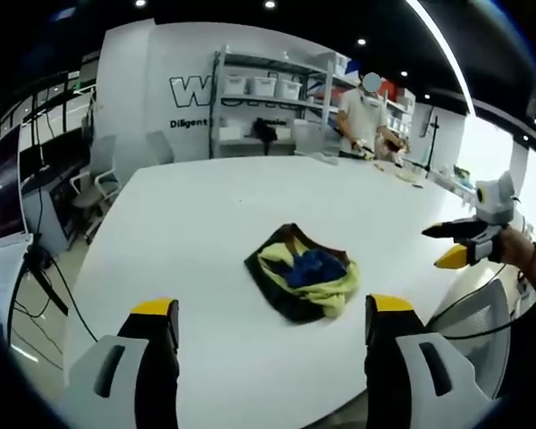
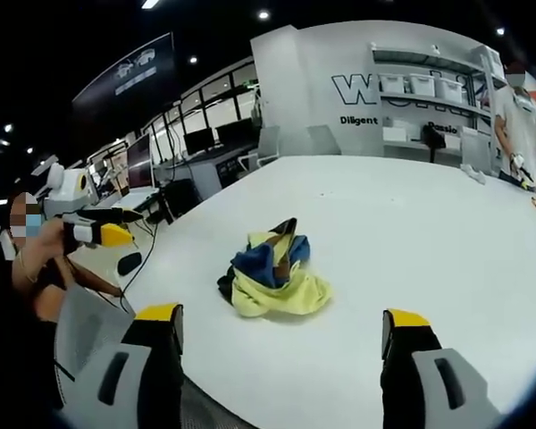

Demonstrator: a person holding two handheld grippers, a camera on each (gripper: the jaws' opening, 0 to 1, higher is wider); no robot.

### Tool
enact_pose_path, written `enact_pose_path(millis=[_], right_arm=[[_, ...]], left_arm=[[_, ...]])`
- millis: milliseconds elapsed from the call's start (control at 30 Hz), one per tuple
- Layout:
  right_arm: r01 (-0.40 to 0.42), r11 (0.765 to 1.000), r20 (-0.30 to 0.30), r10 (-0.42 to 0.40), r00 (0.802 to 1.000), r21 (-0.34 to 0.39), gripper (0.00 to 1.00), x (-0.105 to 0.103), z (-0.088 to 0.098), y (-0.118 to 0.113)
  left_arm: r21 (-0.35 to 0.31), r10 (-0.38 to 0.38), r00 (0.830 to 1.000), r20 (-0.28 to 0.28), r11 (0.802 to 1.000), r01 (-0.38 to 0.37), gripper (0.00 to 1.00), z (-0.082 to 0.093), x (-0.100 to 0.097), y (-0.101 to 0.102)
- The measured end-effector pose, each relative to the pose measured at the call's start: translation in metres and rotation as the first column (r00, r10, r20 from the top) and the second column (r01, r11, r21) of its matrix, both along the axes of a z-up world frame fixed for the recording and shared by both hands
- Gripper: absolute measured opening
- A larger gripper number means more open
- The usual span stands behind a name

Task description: Fold the garment on the visible template until the final outline fits inside the template.

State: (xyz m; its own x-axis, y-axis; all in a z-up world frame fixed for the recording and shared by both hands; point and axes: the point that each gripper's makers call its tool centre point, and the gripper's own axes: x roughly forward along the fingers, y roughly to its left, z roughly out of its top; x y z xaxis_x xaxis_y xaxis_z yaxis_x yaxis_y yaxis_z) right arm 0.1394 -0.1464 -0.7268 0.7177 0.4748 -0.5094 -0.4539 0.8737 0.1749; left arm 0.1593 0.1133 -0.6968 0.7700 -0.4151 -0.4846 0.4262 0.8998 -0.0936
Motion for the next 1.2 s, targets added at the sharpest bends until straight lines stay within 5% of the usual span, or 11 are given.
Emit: enact_pose_path(millis=[533,1200], right_arm=[[0.000,1.000,0.020,-0.001,1.000,0.017,0.84,0.011,0.001,0.006],[-0.047,0.998,-0.048,0.049,0.998,0.042,0.67,0.040,-0.025,0.034]], left_arm=[[-0.006,0.013,1.000,-0.015,1.000,-0.013,0.78,-0.006,0.015,0.006],[0.021,0.011,0.999,-0.053,1.000,-0.010,0.63,-0.037,0.058,0.005]])
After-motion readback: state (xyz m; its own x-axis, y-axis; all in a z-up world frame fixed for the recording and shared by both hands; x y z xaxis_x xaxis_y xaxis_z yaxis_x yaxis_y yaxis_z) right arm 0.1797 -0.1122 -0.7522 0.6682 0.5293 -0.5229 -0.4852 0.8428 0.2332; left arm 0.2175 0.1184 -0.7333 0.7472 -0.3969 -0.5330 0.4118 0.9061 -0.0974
